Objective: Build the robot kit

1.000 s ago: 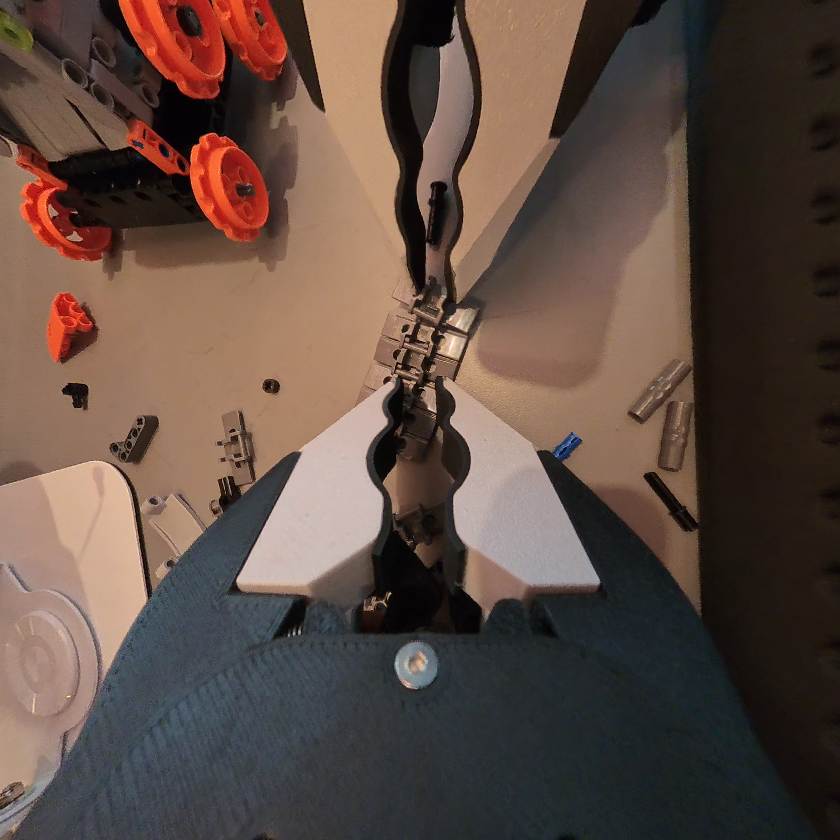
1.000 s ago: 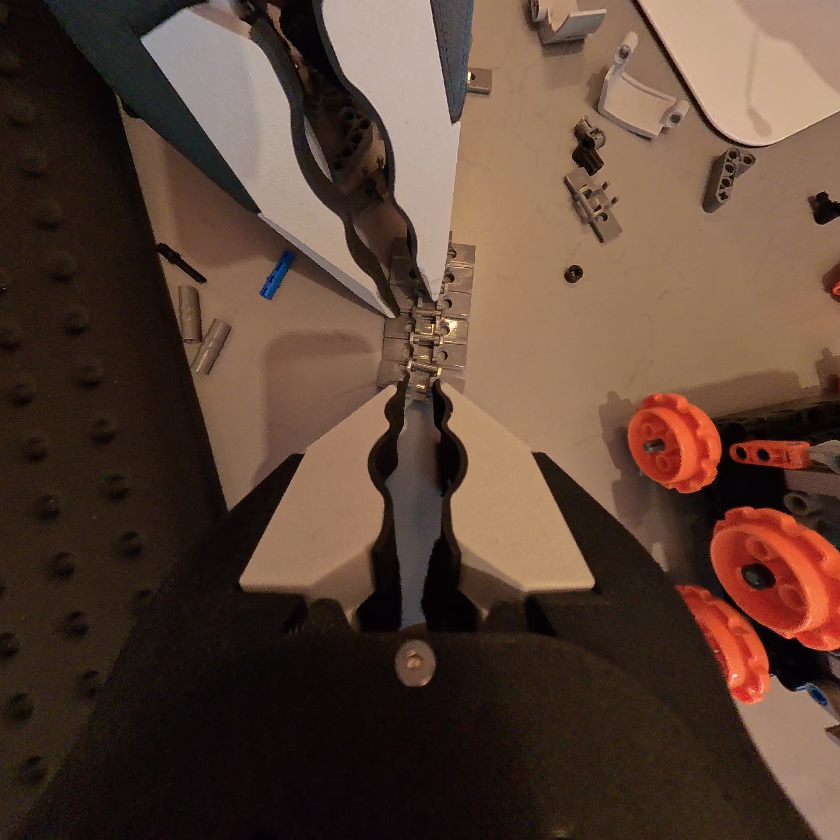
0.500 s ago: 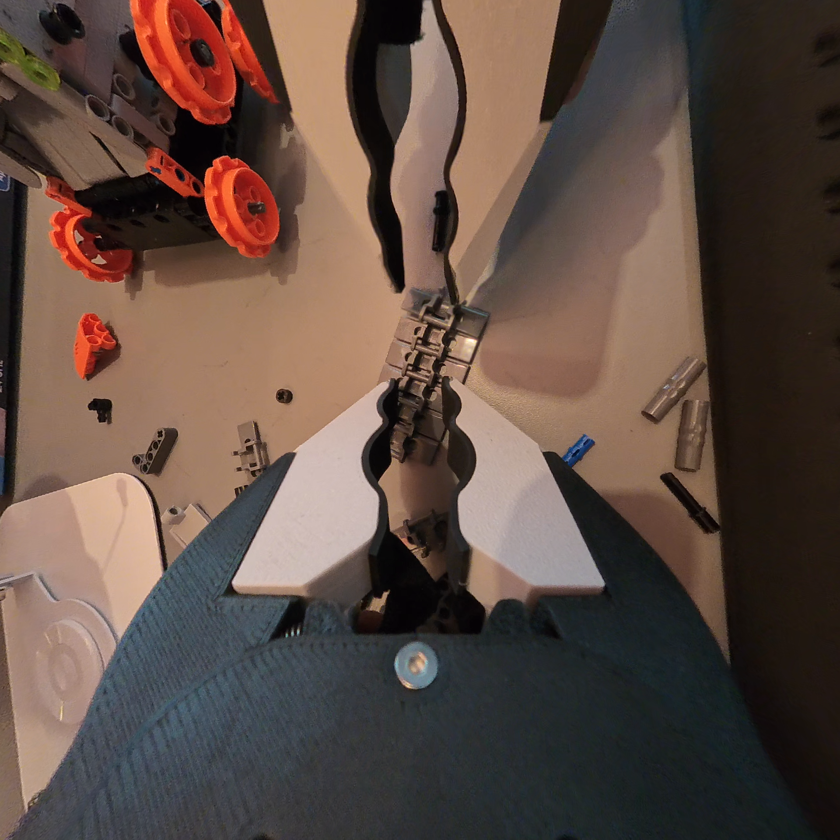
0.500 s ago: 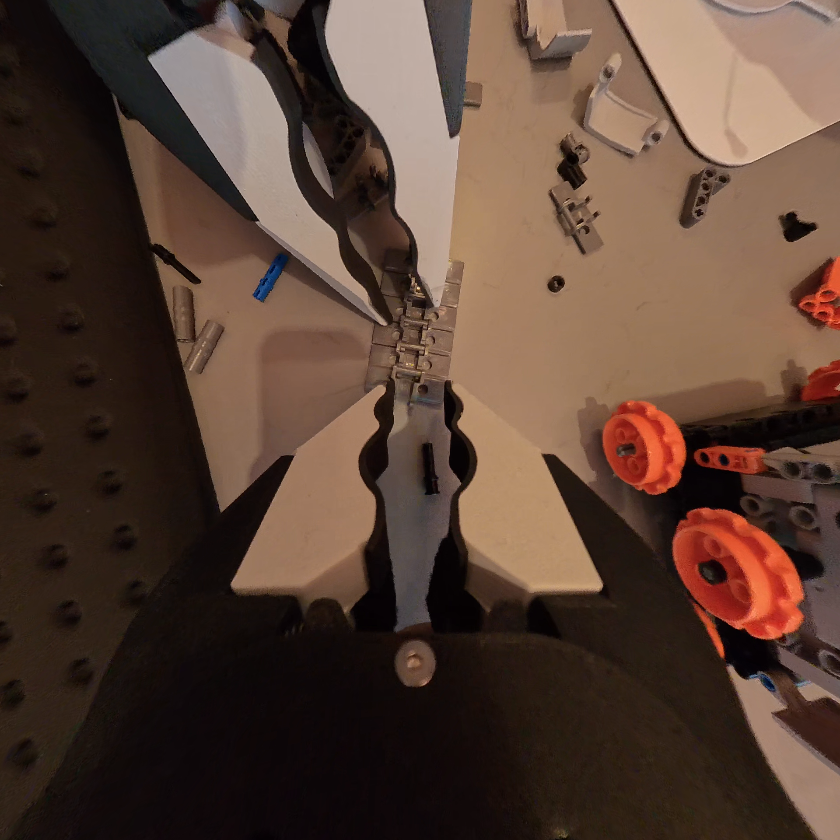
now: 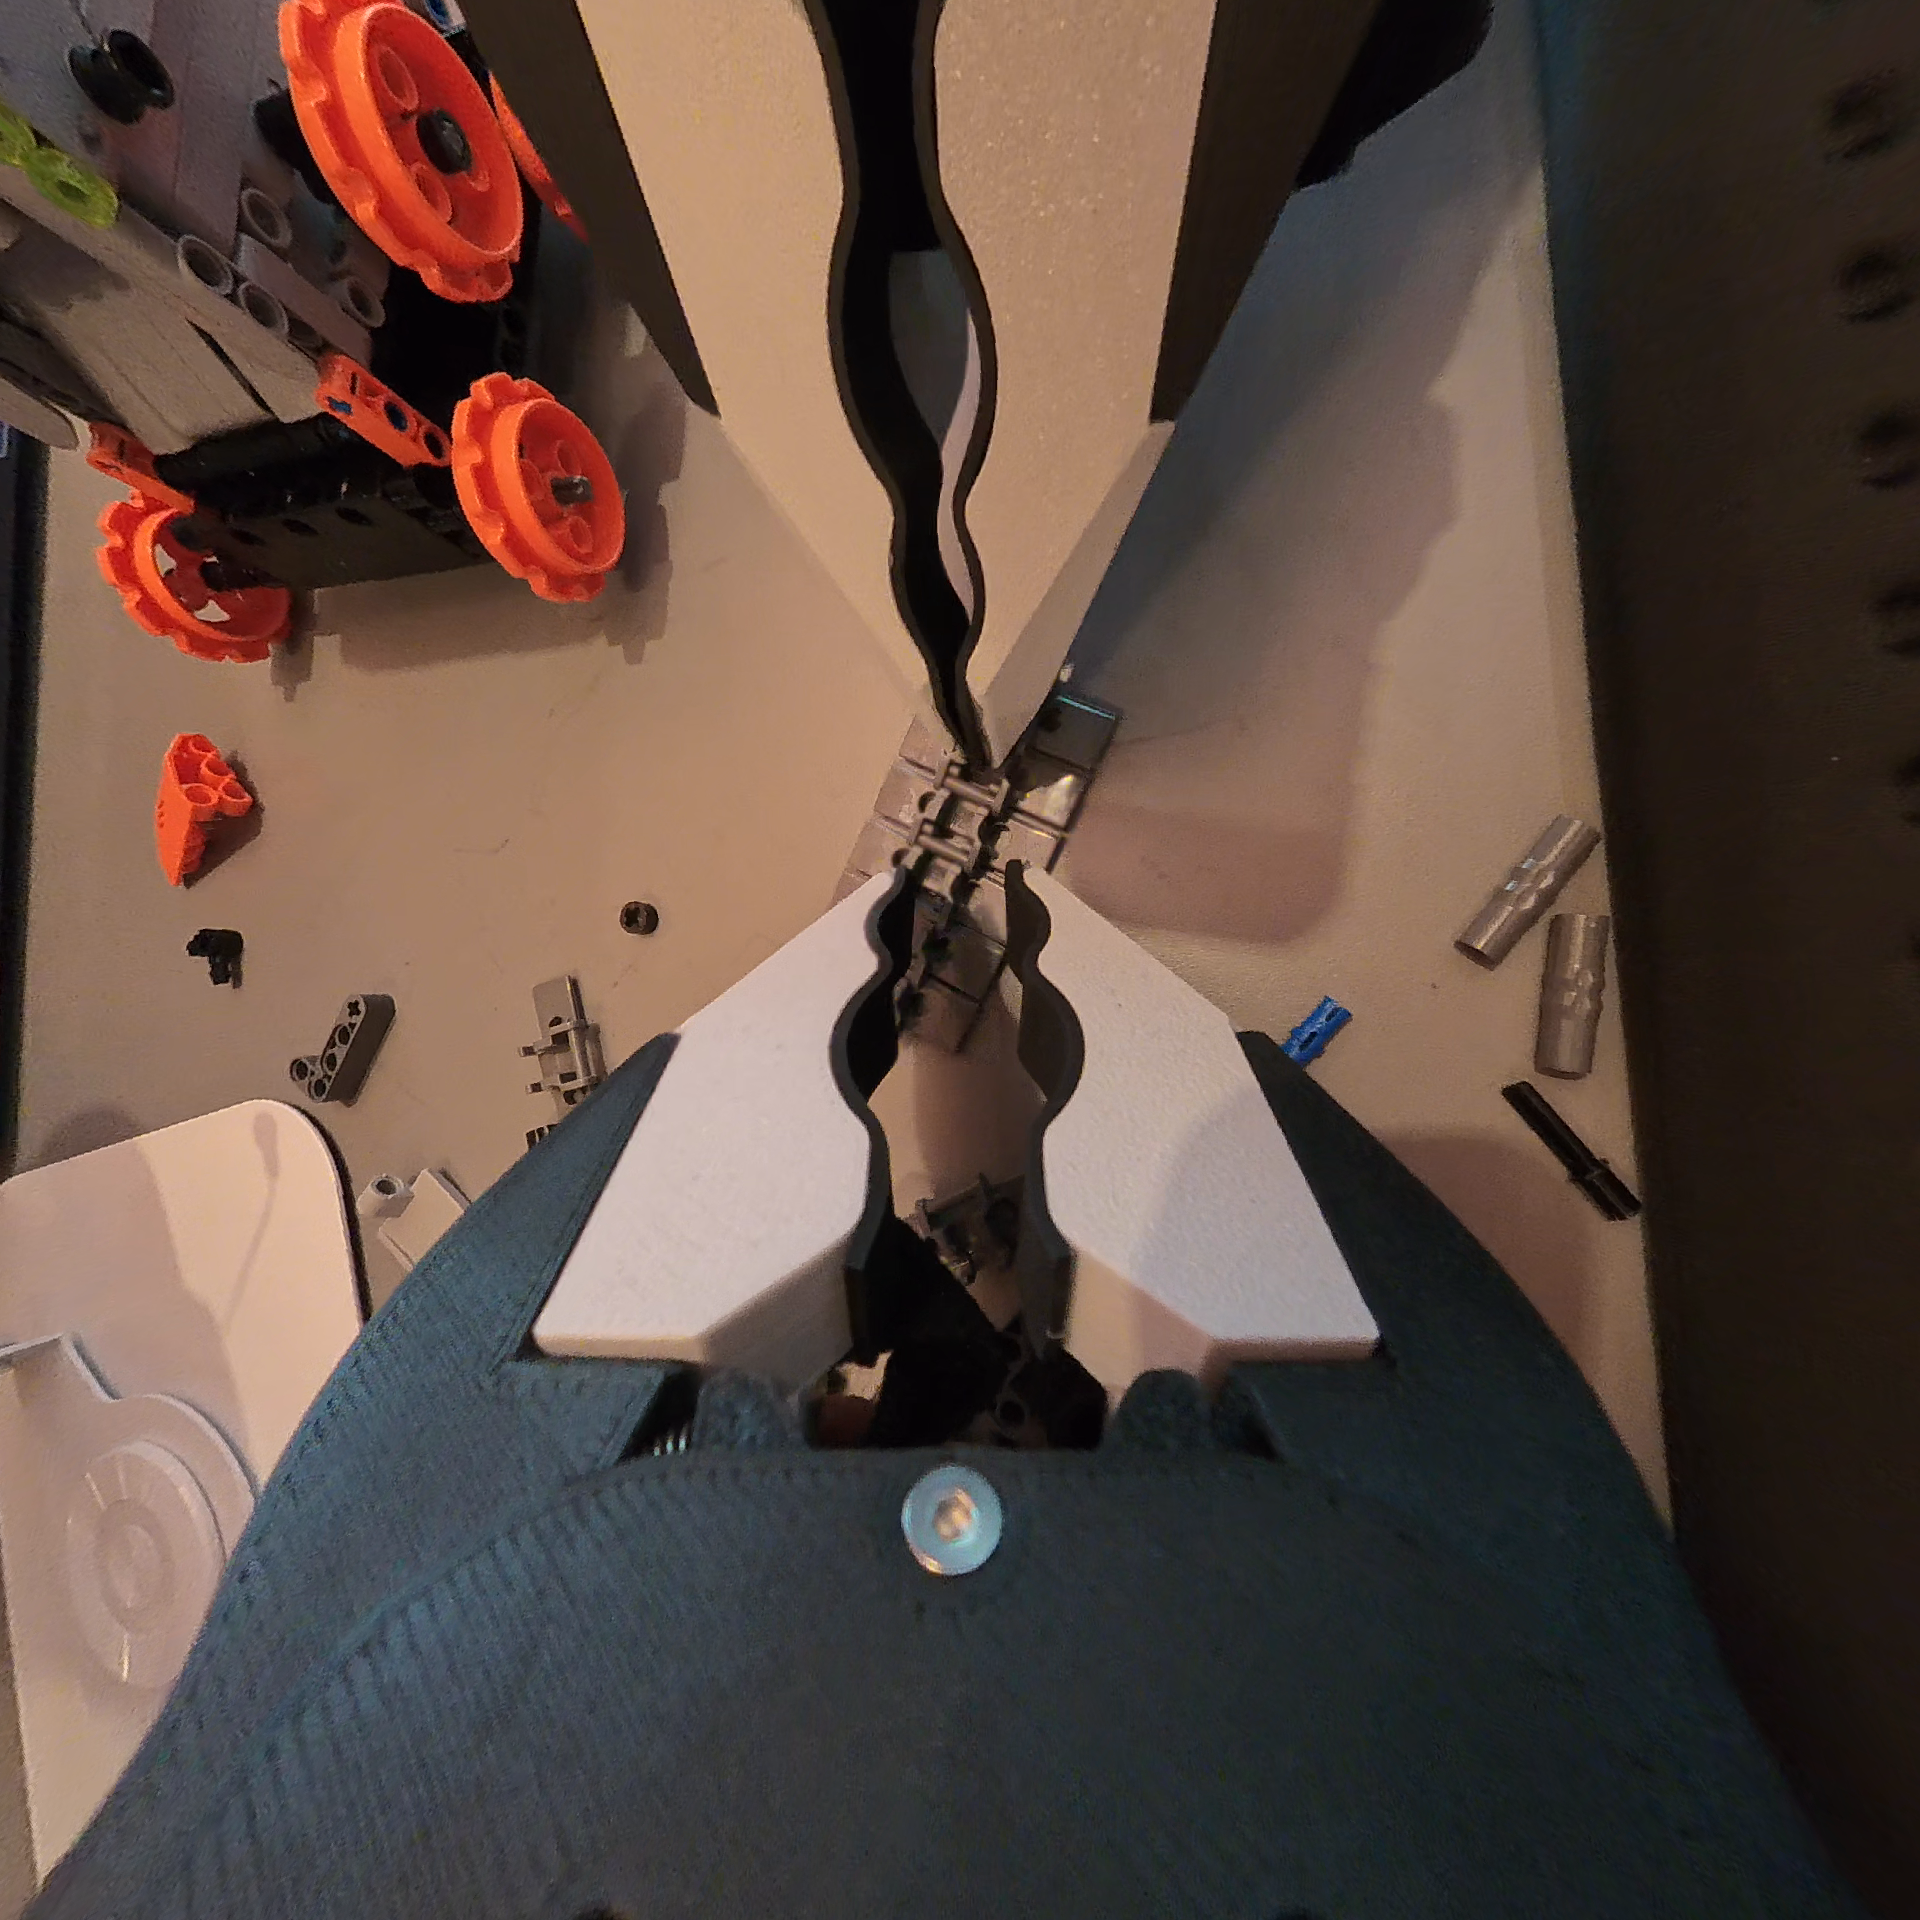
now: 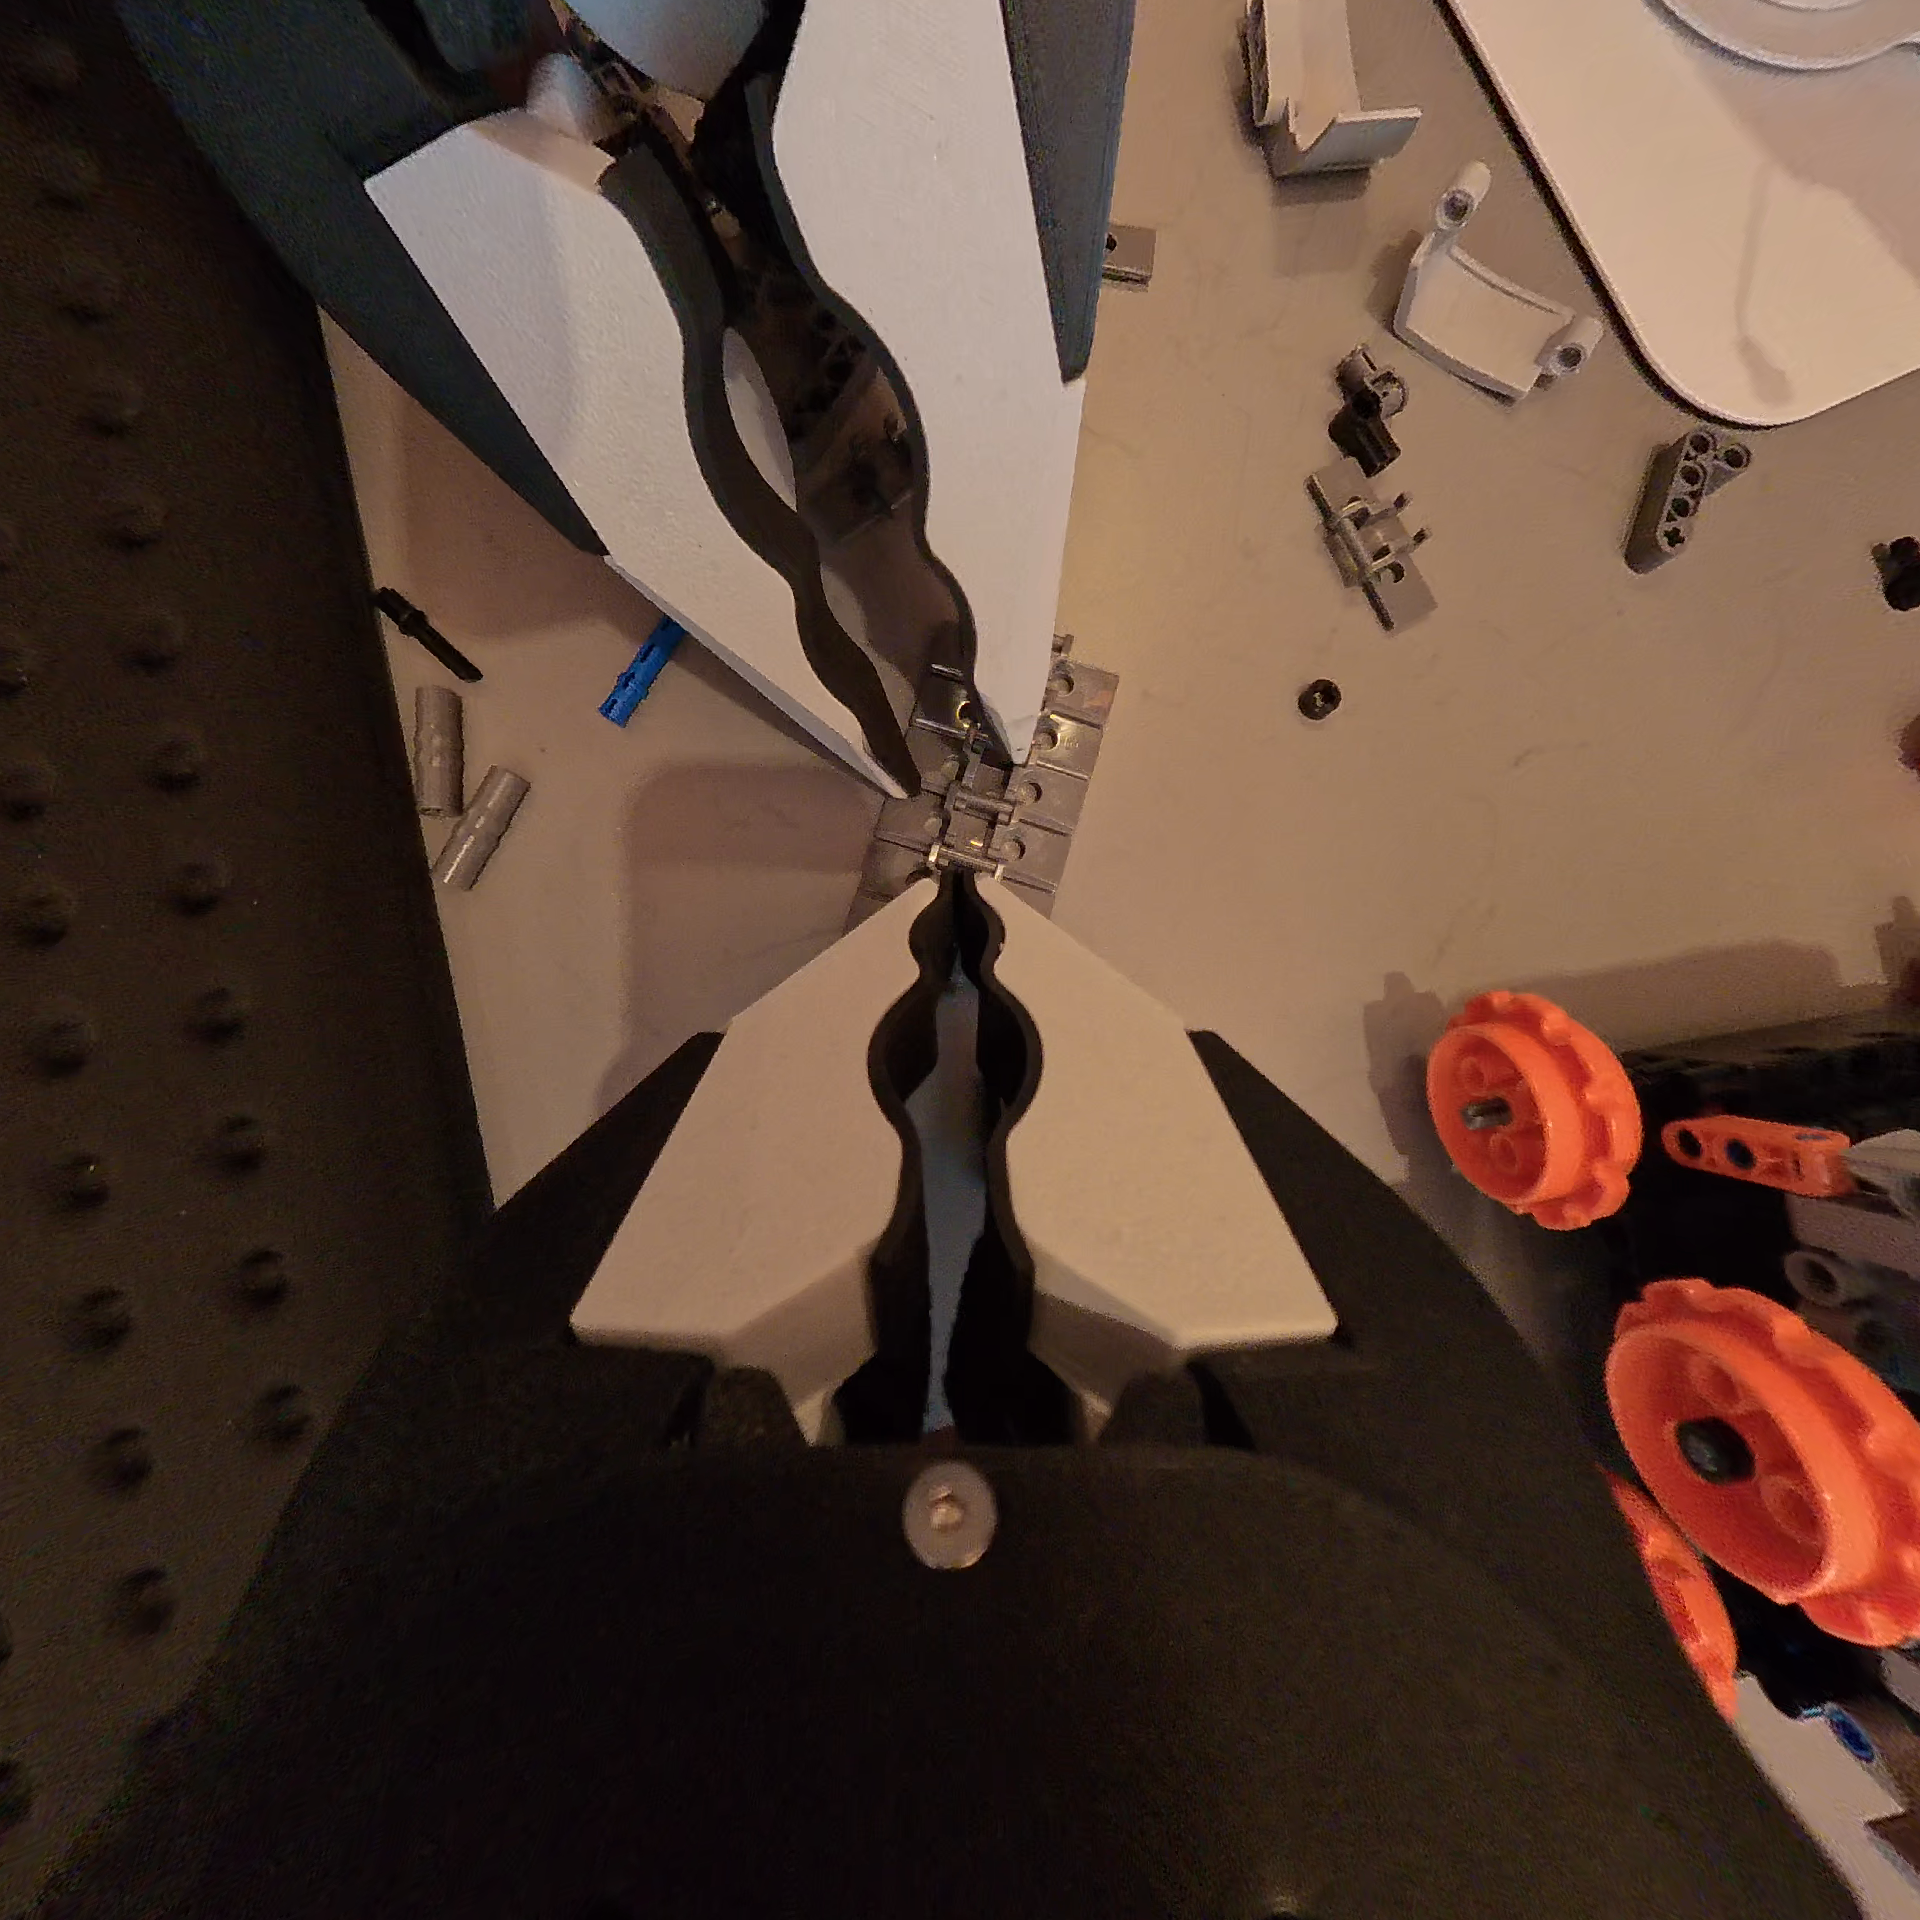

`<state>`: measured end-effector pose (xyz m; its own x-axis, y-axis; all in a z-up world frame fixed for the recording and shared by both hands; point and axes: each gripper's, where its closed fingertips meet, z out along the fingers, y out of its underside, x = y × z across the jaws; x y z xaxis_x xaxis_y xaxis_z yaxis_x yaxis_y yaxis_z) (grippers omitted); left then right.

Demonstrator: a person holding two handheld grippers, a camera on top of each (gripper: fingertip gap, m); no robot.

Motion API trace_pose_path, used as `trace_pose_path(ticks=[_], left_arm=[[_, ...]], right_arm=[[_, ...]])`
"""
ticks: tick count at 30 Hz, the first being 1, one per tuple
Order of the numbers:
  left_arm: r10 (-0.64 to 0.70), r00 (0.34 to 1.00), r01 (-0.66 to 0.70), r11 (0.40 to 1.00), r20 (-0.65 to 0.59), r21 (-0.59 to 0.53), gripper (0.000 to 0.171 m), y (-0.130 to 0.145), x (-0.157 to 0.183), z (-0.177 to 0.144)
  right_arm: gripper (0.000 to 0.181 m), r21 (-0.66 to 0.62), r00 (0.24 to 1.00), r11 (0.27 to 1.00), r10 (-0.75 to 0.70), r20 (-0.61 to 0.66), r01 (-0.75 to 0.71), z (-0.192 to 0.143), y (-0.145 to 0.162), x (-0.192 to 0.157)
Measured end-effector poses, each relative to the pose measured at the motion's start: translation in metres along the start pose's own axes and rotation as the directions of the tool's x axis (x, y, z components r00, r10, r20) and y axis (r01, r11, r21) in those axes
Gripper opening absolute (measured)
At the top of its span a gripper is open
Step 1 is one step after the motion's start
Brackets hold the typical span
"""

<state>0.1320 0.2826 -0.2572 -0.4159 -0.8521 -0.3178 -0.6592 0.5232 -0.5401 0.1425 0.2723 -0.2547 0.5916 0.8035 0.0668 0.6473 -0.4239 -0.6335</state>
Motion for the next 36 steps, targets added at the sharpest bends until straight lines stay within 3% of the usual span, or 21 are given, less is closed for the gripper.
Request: trace_pose_path(ticks=[8,16,26,30,36], left_arm=[[0.003,1.000,-0.004,0.999,0.022,0.044,0.017,-0.011,-0.003,-0.004],[0.018,1.000,-0.021,0.995,0.025,0.096,0.015,-0.024,0.000,0.001],[0.001,1.000,0.001,0.997,-0.017,0.083,0.012,-0.020,0.008,0.009],[-0.027,0.999,0.029,0.997,-0.026,0.072,0.021,-0.014,0.005,0.004],[-0.050,0.998,0.052,0.996,-0.028,0.067,0.020,-0.006,-0.001,-0.002]], right_arm=[[0.000,0.081,0.999,0.996,0.042,0.007,-0.043,-0.013,-0.004,0.002],[0.000,0.039,0.999,0.999,0.035,0.029,-0.036,-0.005,0.004,-0.002],[0.000,-0.015,0.999,0.999,0.045,0.022,-0.045,-0.002,0.003,-0.001],[0.000,-0.051,0.999,0.998,0.036,0.021,-0.035,-0.001,0.002,0.000],[0.000,-0.037,0.999,0.999,0.036,0.032,-0.035,-0.002,-0.002,0.001]])
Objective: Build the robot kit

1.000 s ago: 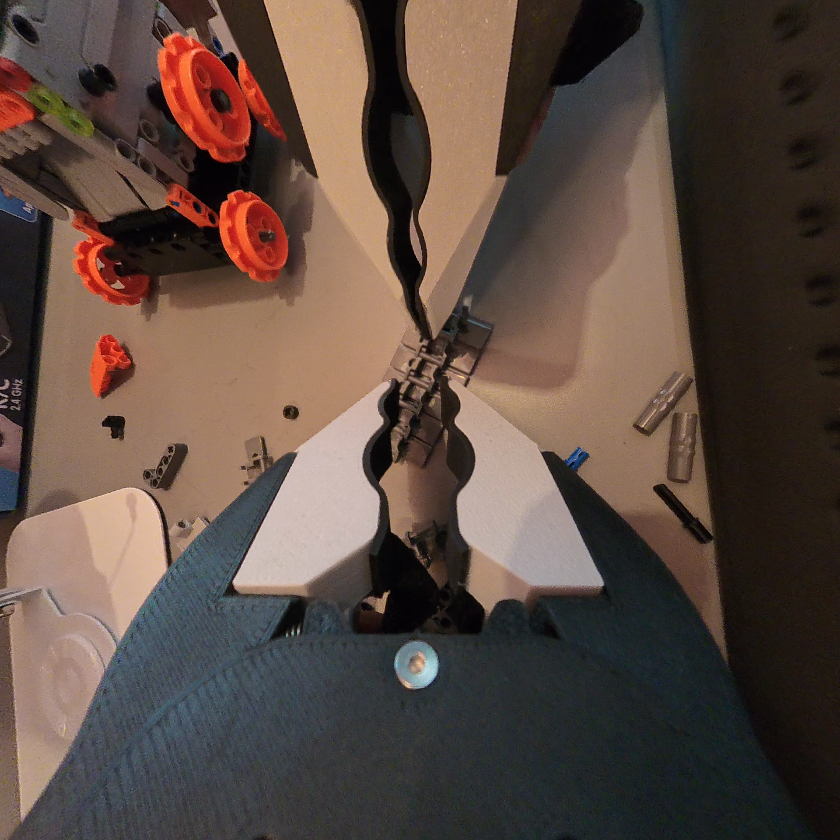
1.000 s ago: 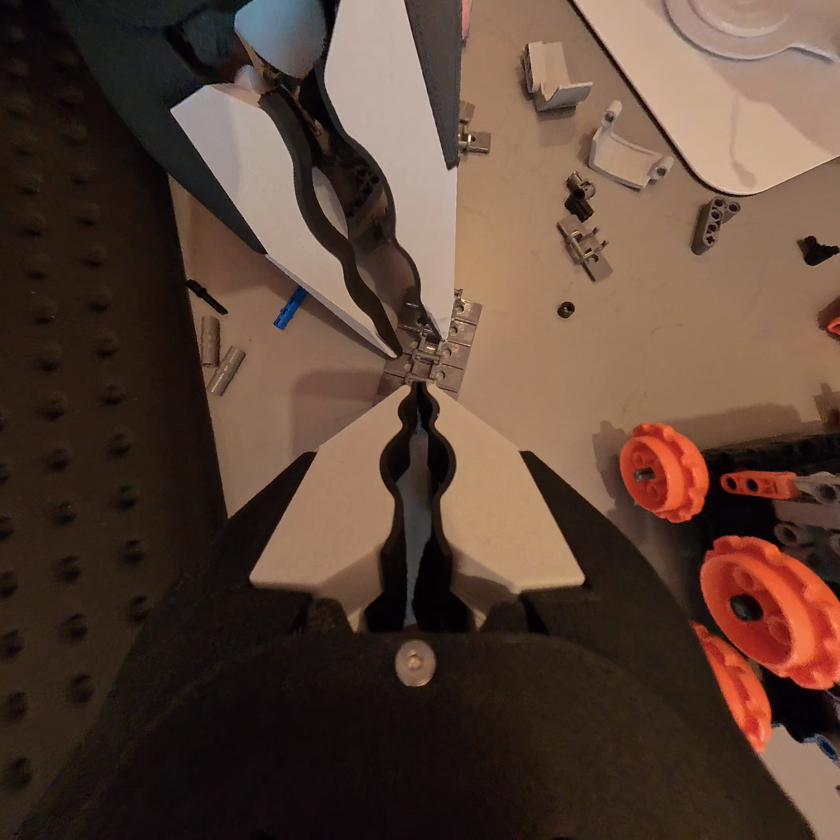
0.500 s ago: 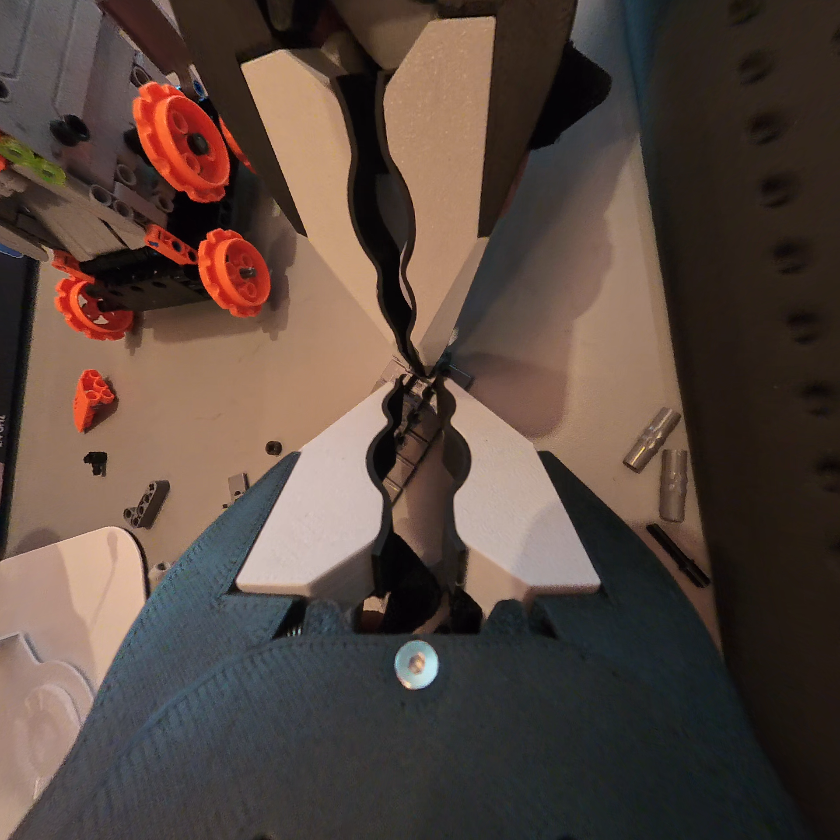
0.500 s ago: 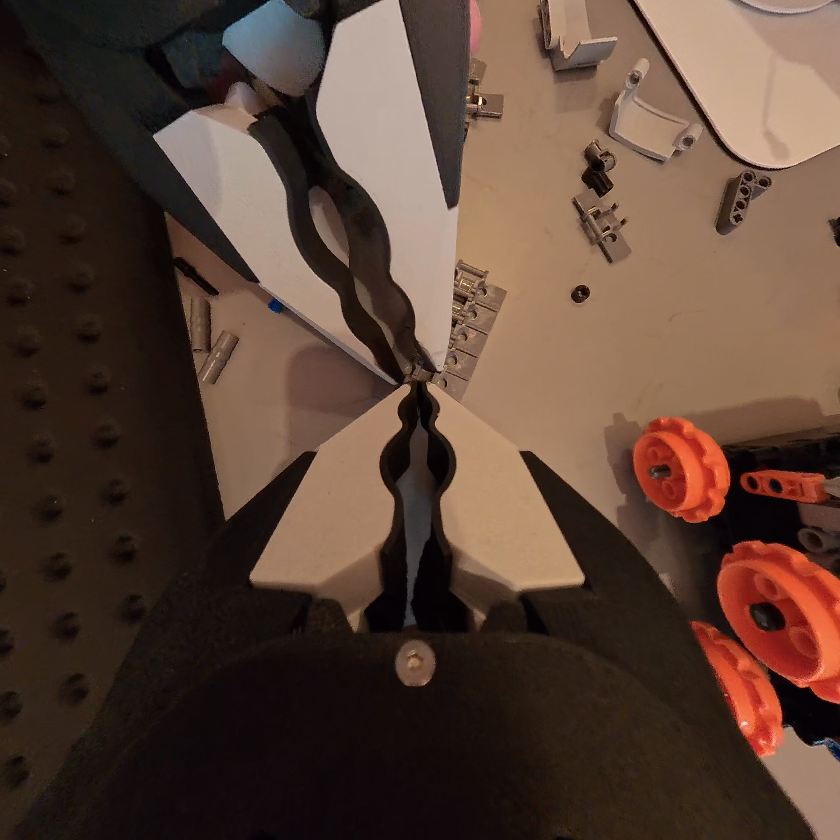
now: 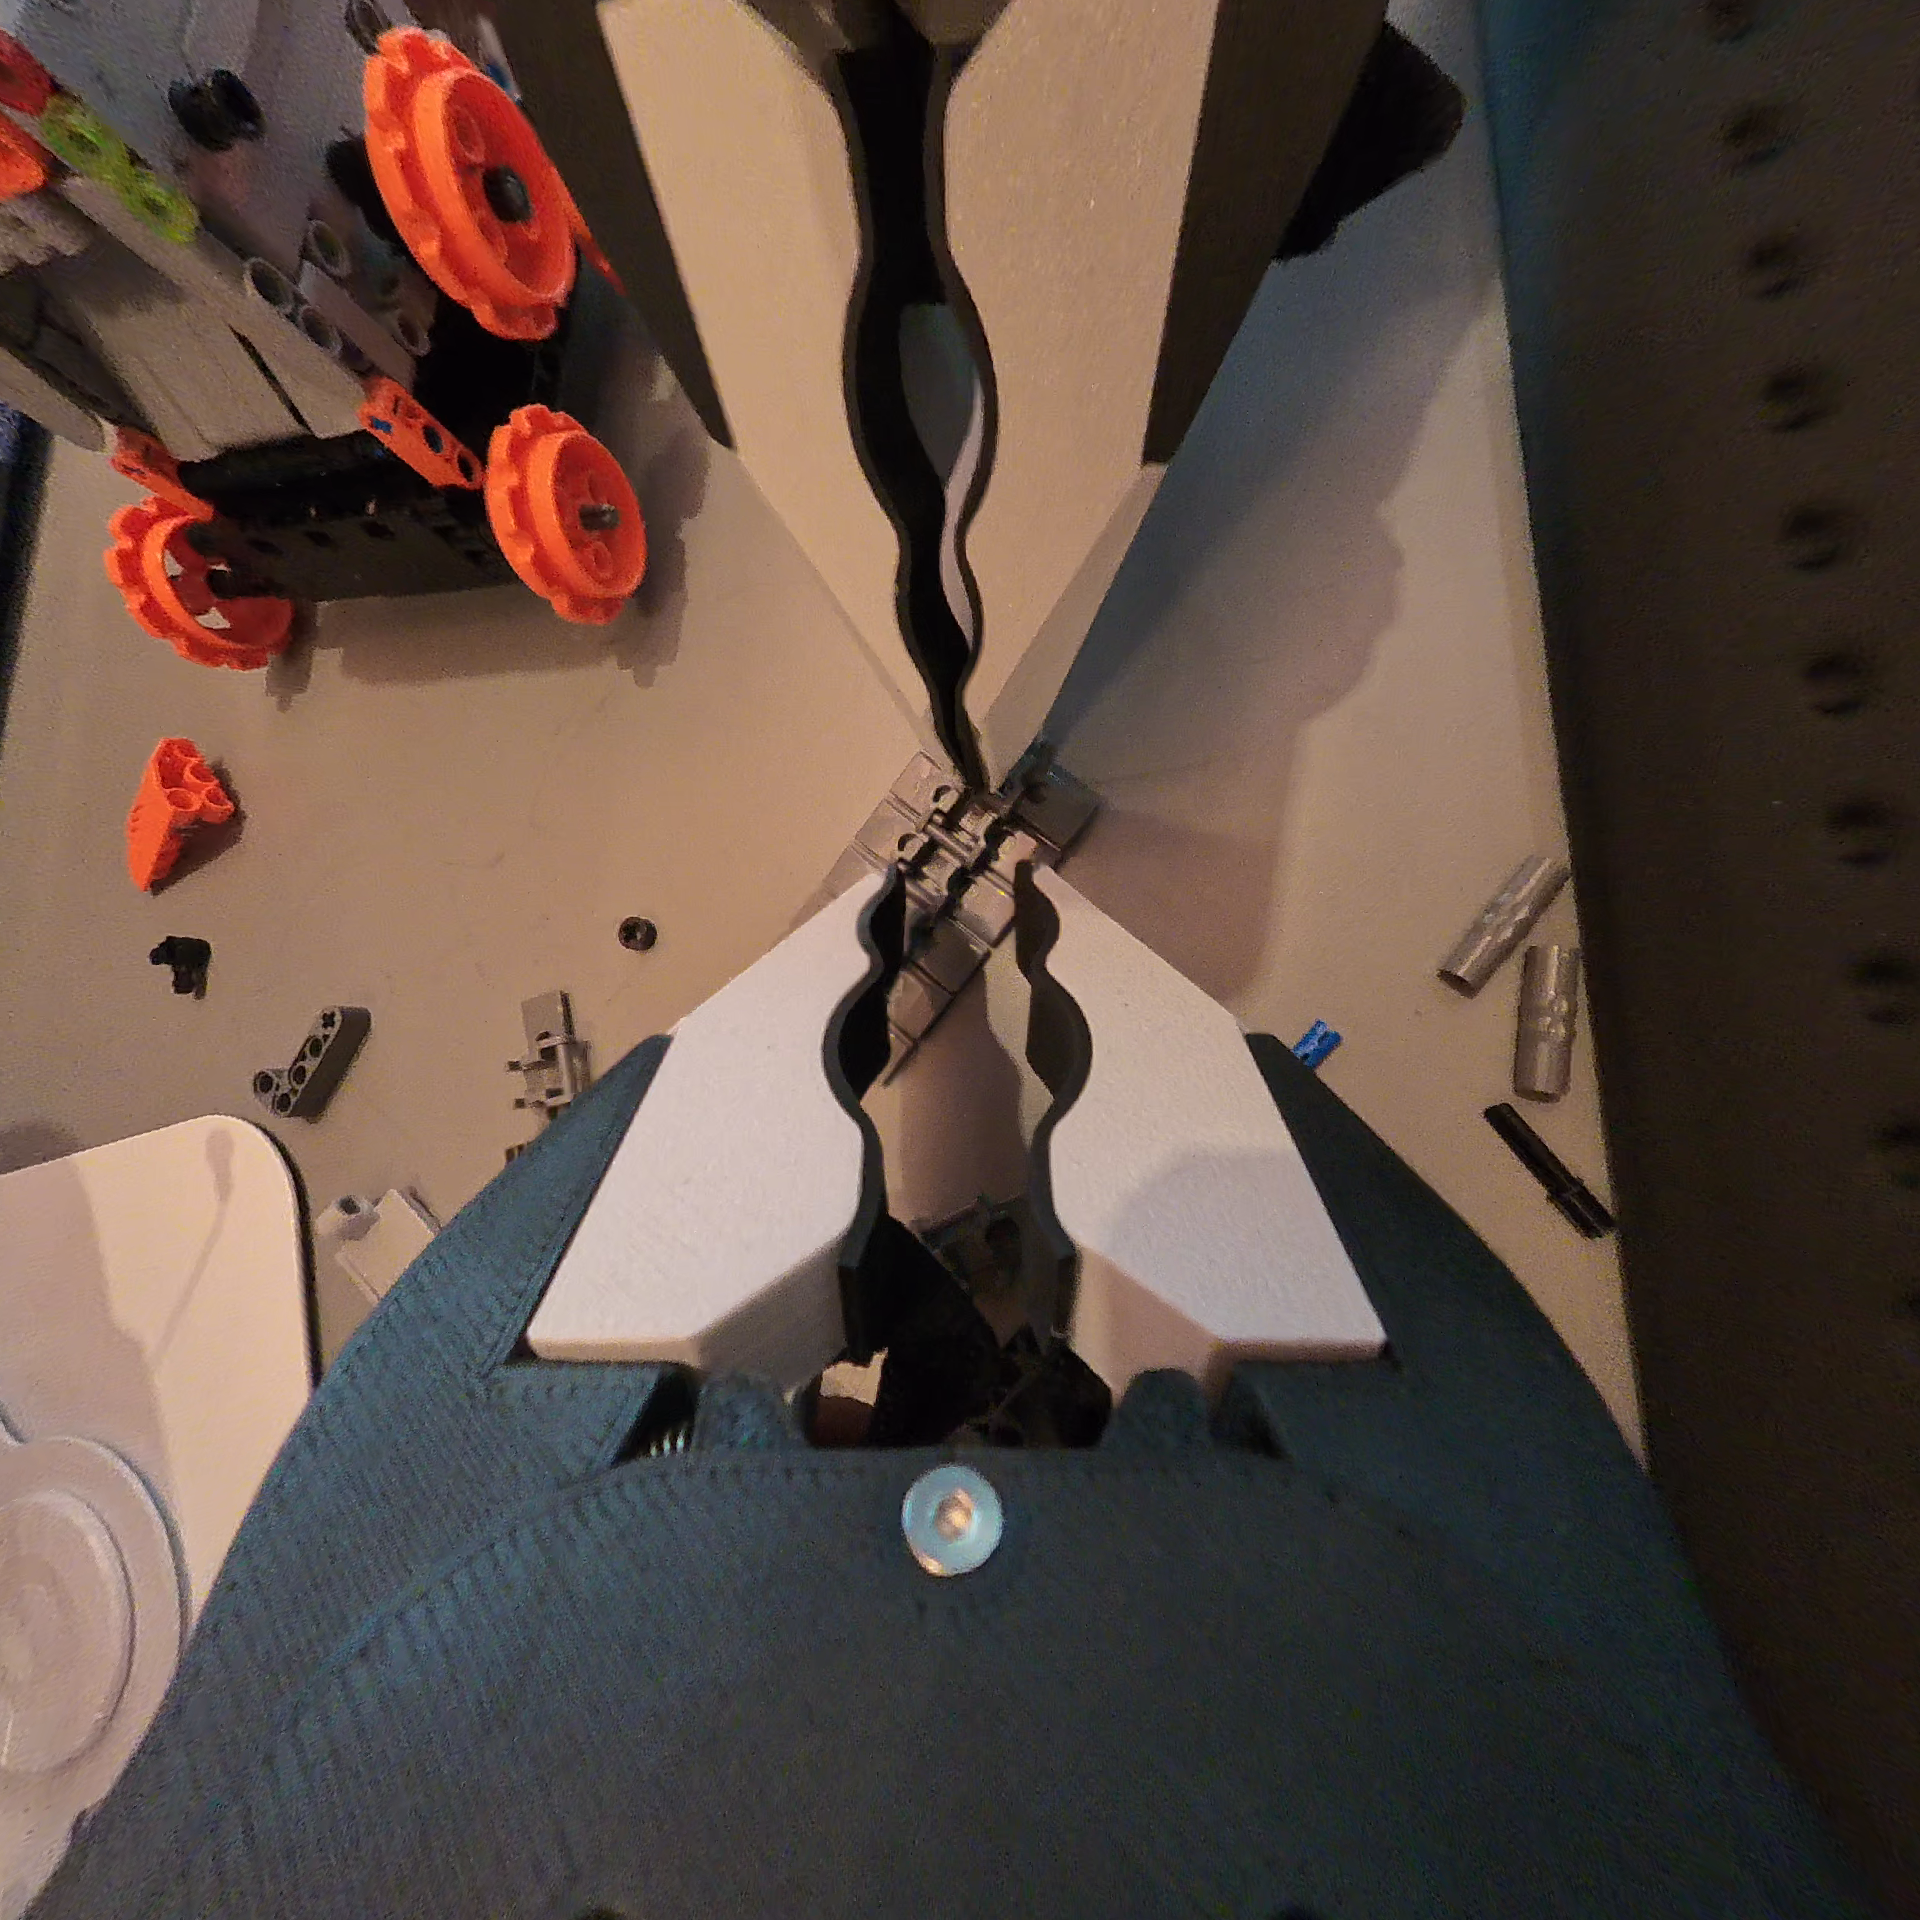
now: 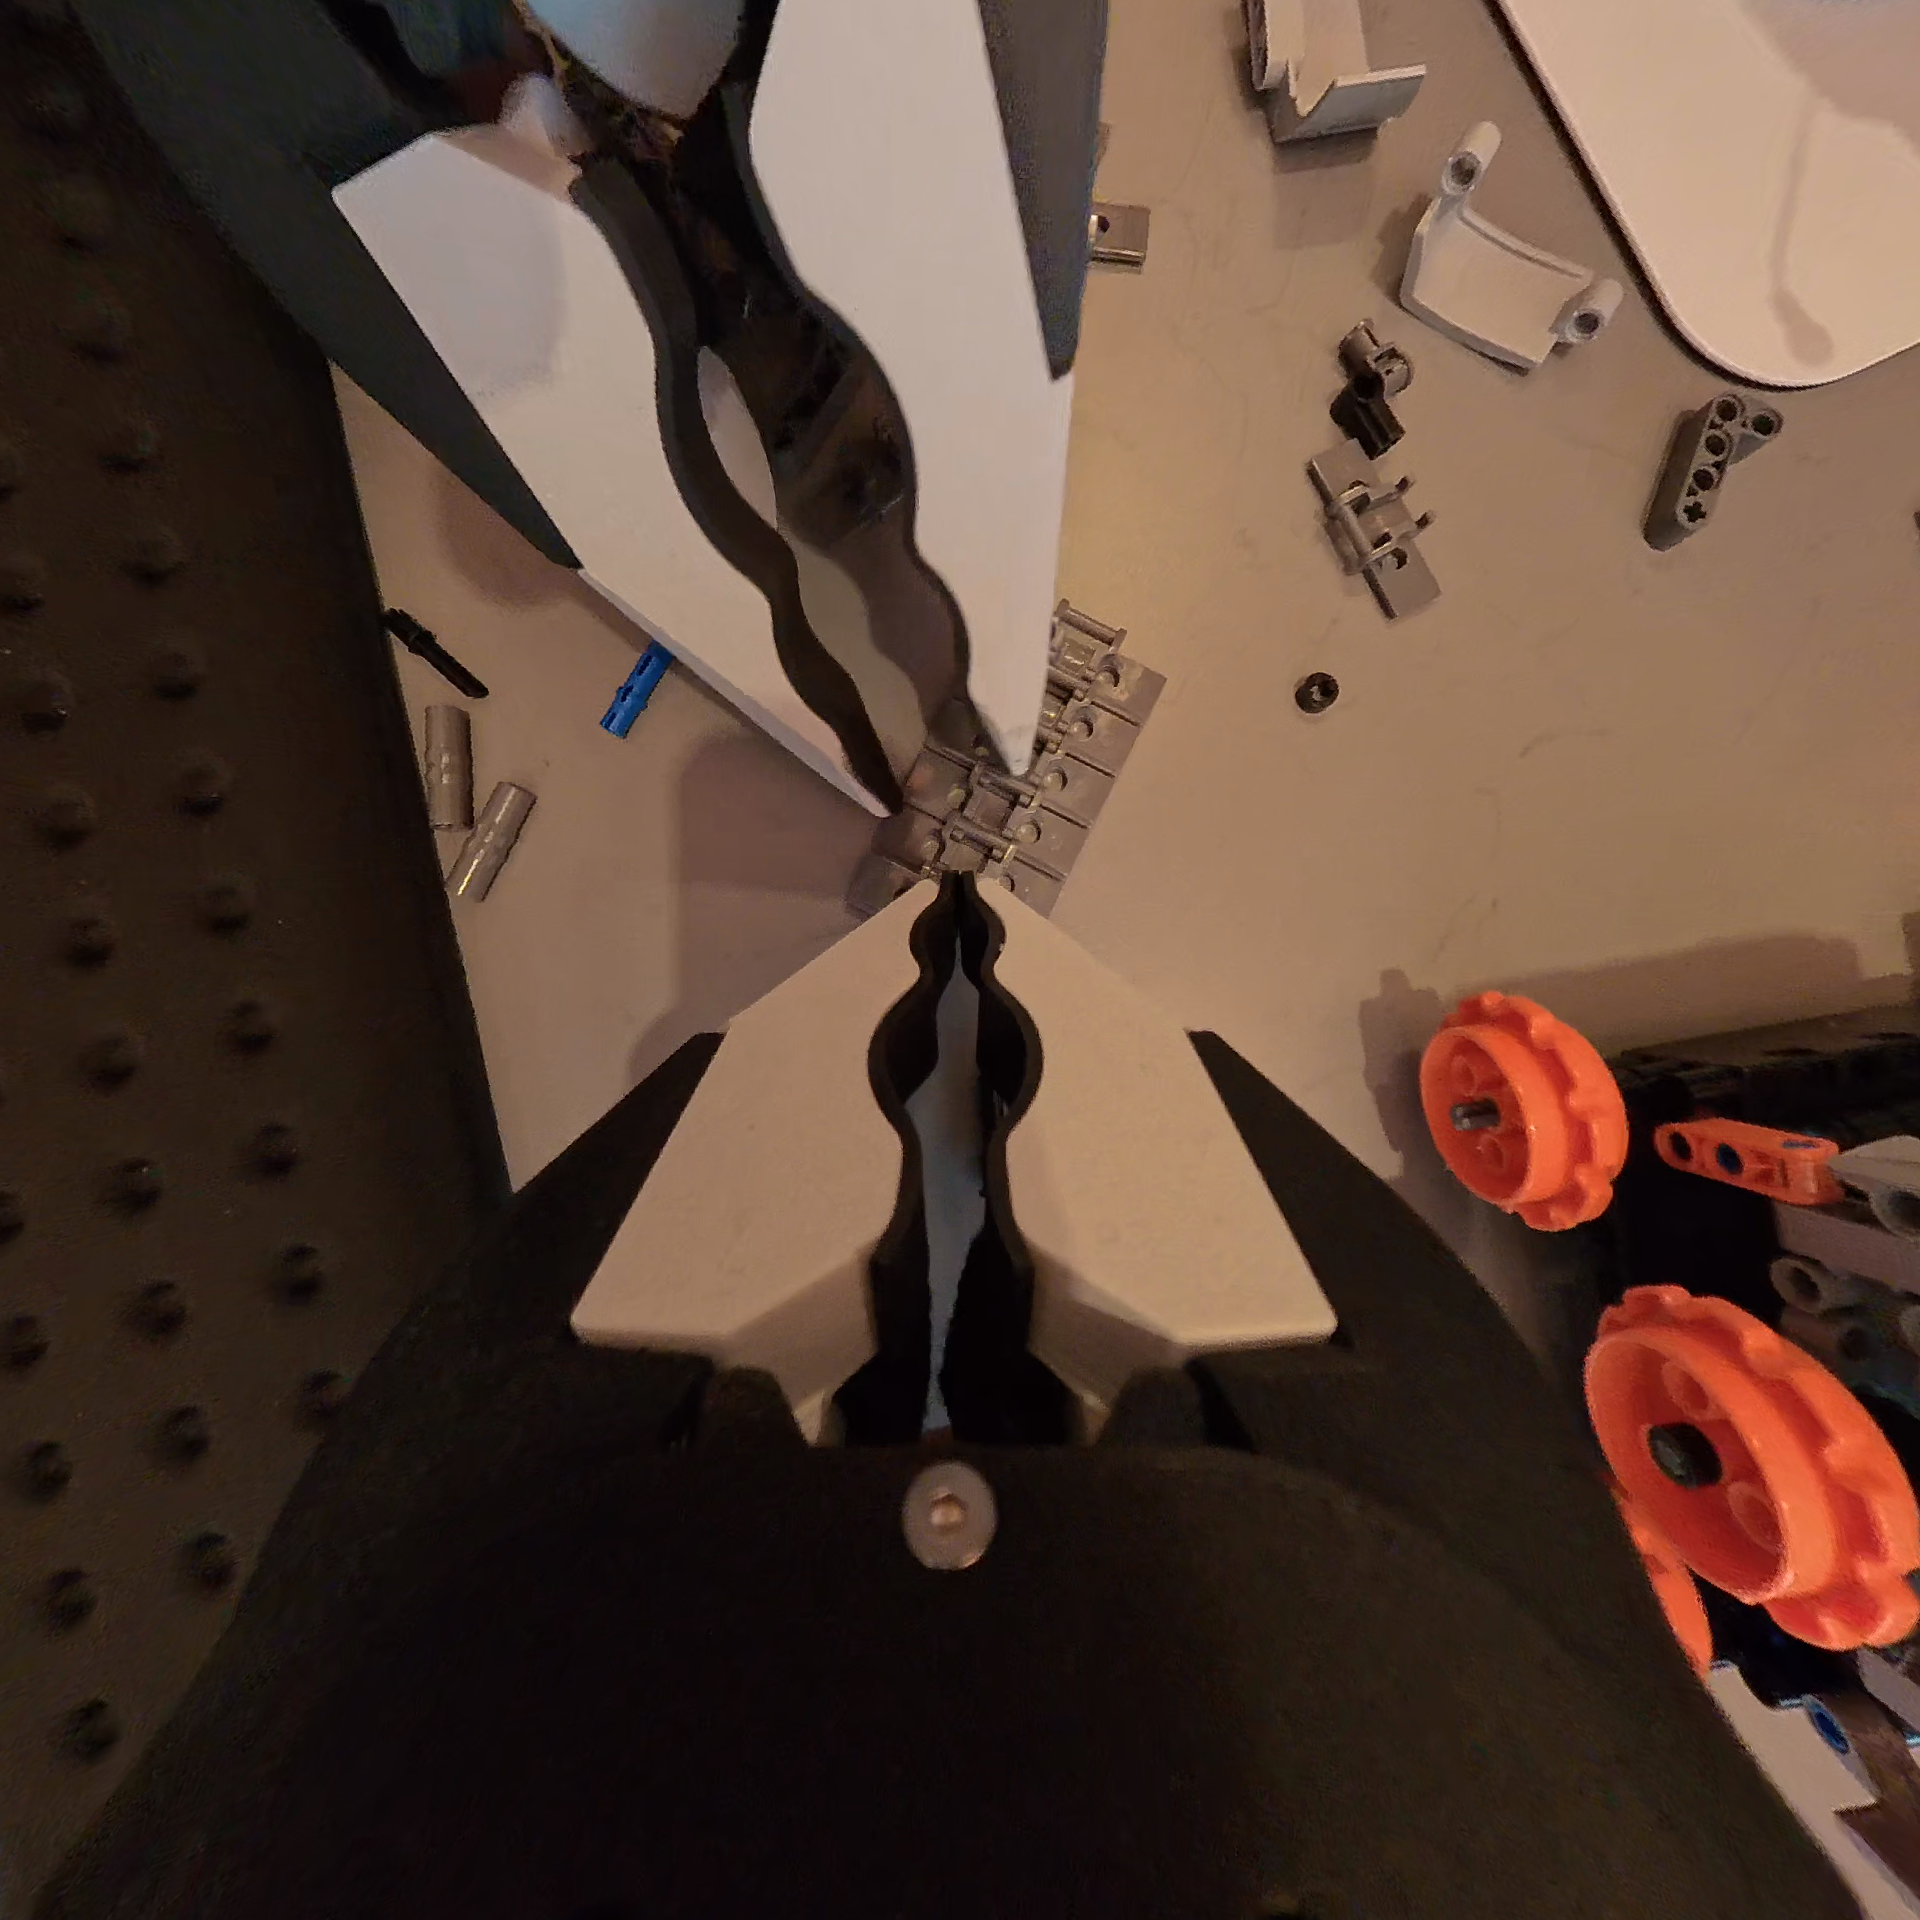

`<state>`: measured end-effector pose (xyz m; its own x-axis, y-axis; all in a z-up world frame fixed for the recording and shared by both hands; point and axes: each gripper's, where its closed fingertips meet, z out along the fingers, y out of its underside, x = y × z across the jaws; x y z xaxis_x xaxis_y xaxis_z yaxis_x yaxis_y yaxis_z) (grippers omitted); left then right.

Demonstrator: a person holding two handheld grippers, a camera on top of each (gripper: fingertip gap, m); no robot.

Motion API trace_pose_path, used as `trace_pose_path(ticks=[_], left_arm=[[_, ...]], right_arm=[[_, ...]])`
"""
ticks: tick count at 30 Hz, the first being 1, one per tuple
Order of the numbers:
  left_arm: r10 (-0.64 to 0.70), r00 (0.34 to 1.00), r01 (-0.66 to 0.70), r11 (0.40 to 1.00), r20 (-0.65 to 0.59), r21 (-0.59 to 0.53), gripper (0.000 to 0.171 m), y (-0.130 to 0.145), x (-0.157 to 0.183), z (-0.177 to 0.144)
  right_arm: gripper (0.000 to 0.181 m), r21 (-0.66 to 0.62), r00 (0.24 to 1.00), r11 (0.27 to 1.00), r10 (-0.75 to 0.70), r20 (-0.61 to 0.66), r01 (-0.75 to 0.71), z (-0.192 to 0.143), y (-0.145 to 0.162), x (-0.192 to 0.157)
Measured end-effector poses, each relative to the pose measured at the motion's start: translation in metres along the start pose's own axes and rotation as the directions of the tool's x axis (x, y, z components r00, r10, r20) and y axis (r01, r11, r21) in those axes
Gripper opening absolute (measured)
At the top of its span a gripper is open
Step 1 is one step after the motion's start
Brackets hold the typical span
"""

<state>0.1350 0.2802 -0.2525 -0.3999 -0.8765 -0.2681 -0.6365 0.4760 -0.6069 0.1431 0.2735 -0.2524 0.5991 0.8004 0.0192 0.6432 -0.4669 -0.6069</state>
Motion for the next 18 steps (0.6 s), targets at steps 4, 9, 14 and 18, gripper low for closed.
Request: trace_pose_path(ticks=[4,9,14,18], left_arm=[[0.010,1.000,-0.010,1.000,-0.009,-0.010,0.019,0.0026,0.0024,0.0031],[0.015,1.000,-0.015,1.000,-0.012,-0.006,0.018,0.0012,0.0038,0.0042],[0.013,1.000,-0.013,1.000,-0.018,-0.004,0.019,0.0003,0.0048,0.0052],[0.019,1.000,-0.019,1.000,-0.012,-0.005,0.019,-0.0004,0.0051,0.0061]], right_arm=[[0.000,0.003,1.000,1.000,0.004,-0.004,-0.004,-0.0016,-0.0008,0.0014],[0.000,-0.001,1.000,1.000,0.003,-0.001,-0.003,0.0013,0.0004,0.0017],[0.000,-0.022,1.000,1.000,-0.014,-0.020,0.013,0.0018,0.0003,0.0022],[0.000,-0.039,1.000,0.999,-0.017,-0.025,0.016,0.0024,0.0005,0.0027]])
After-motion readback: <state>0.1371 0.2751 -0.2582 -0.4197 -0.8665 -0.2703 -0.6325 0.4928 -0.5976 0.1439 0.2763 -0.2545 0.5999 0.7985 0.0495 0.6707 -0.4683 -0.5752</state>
